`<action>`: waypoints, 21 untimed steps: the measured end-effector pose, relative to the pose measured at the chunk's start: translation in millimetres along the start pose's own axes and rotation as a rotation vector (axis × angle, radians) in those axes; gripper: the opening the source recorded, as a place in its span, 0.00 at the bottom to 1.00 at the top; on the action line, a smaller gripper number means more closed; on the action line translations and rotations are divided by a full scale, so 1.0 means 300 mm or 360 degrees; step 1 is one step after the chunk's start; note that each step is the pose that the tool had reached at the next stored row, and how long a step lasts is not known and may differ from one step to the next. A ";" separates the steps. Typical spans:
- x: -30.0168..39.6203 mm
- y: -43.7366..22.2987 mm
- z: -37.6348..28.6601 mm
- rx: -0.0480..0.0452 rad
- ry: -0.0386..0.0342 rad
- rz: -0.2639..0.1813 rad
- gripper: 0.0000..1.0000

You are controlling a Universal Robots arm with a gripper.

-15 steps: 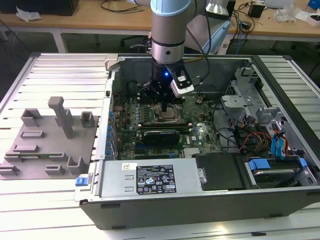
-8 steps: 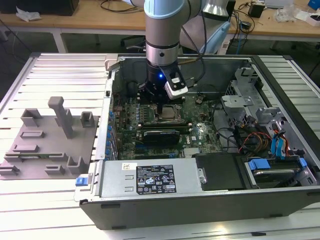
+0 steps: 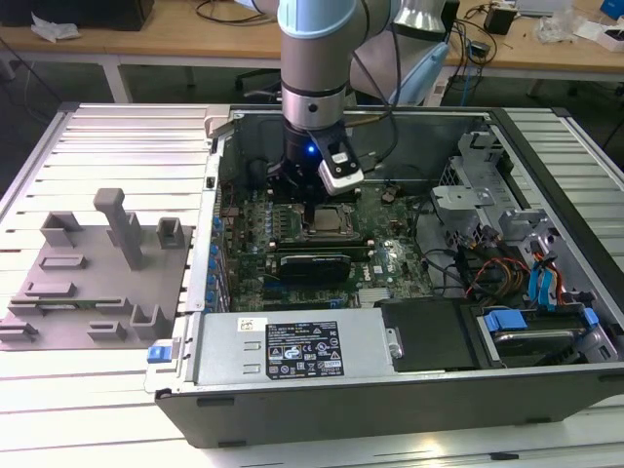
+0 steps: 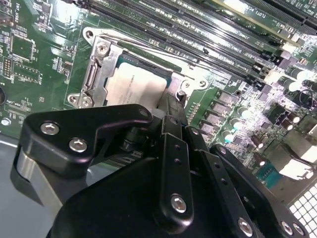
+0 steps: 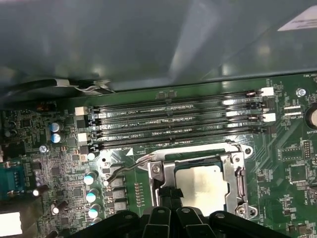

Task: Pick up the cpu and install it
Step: 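Close the cpu cover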

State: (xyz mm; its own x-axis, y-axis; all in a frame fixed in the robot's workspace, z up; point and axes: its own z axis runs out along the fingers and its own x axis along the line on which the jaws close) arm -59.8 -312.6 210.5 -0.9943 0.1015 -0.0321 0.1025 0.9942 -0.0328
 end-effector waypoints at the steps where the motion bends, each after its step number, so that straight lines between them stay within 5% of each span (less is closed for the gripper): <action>1: 0.000 0.000 0.002 -0.0001 -0.0001 -0.0029 0.11; 6: 0.003 0.000 0.005 -0.0001 -0.0004 -0.0118 0.11; 21: 0.009 0.000 0.020 -0.0001 -0.0005 -0.0152 0.11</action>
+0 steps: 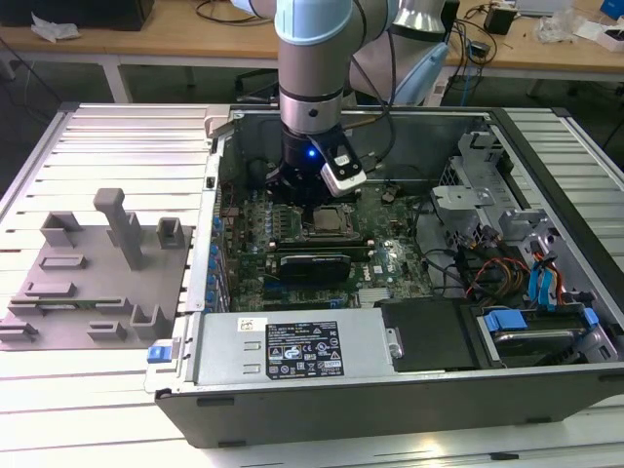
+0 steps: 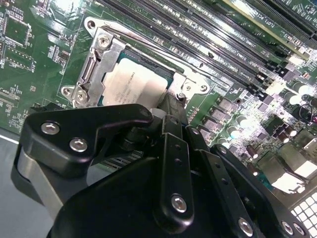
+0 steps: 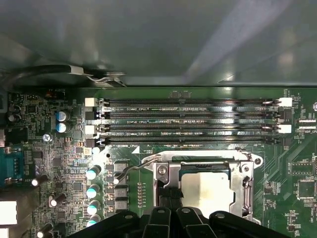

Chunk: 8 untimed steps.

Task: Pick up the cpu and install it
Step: 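Close the cpu cover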

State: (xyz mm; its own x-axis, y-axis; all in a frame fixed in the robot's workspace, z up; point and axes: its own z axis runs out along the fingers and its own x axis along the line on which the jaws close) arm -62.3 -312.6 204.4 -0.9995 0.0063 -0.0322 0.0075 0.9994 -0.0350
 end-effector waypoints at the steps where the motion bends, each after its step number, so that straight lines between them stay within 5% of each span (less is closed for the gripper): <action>1: 0.000 0.000 0.001 0.0000 0.0000 0.0000 0.11; 8: 0.000 0.000 0.006 0.0000 0.0000 0.0000 0.11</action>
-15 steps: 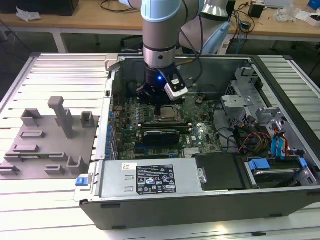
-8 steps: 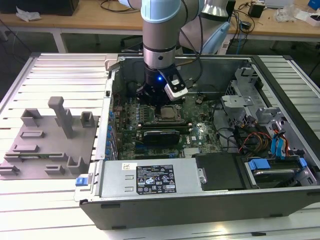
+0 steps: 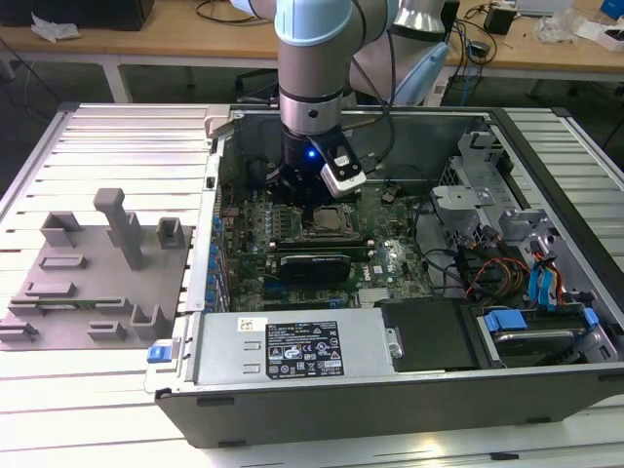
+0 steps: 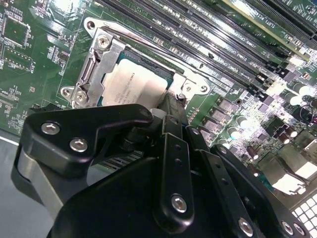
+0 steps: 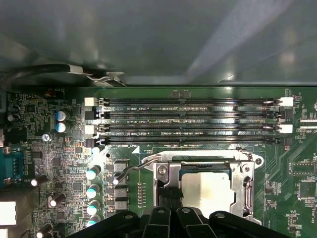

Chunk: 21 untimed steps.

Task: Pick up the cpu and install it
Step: 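Close the cpu cover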

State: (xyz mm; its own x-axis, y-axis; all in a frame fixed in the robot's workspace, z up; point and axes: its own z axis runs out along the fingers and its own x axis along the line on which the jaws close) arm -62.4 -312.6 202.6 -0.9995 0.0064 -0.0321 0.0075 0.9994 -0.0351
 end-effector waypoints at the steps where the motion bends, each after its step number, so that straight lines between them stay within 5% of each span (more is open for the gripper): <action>1: 0.000 0.000 0.001 0.0000 0.0000 0.0000 0.11; 8: 0.000 0.000 0.004 0.0000 0.0000 0.0000 0.11; 15: -0.001 -0.001 -0.023 0.0000 0.0000 0.0000 0.11; 21: 0.003 0.000 -0.016 0.0000 0.0000 0.0000 0.11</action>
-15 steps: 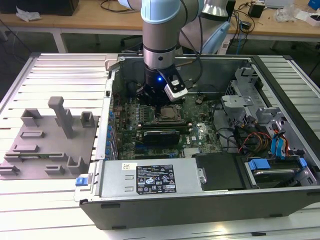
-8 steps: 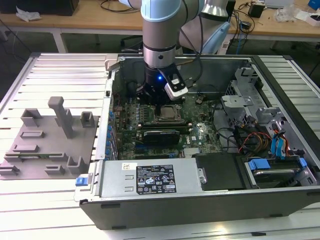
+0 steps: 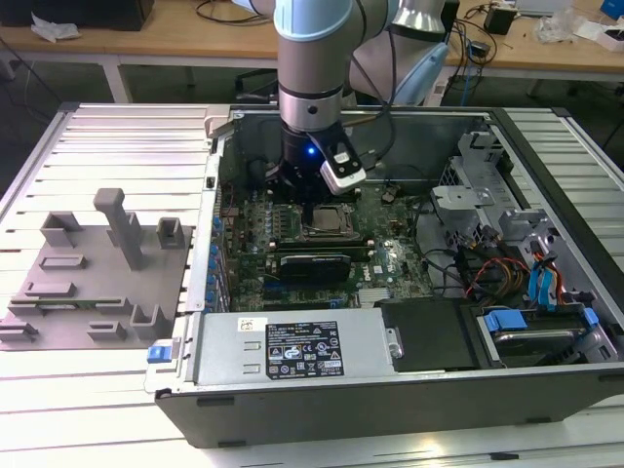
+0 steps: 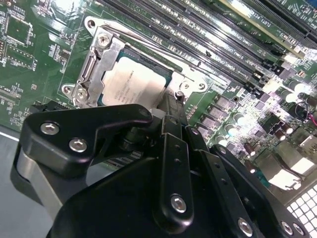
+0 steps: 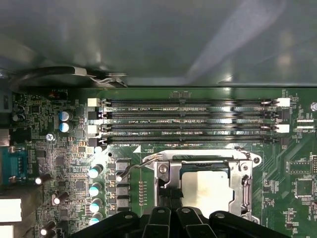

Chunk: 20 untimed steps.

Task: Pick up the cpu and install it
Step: 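Close the cpu cover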

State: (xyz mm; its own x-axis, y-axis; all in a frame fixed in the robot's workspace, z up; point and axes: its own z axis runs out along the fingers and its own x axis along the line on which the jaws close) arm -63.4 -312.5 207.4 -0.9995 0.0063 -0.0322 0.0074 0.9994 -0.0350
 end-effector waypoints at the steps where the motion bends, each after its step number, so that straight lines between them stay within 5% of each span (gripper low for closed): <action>1: 0.000 0.000 0.002 0.0000 0.0000 0.0000 0.11; 20: 0.006 0.000 0.016 0.0001 0.0000 0.0000 0.11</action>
State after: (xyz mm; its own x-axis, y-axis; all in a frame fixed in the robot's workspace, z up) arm -65.0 -312.6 202.7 -0.9995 0.0063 -0.0320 0.0074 0.9993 -0.0355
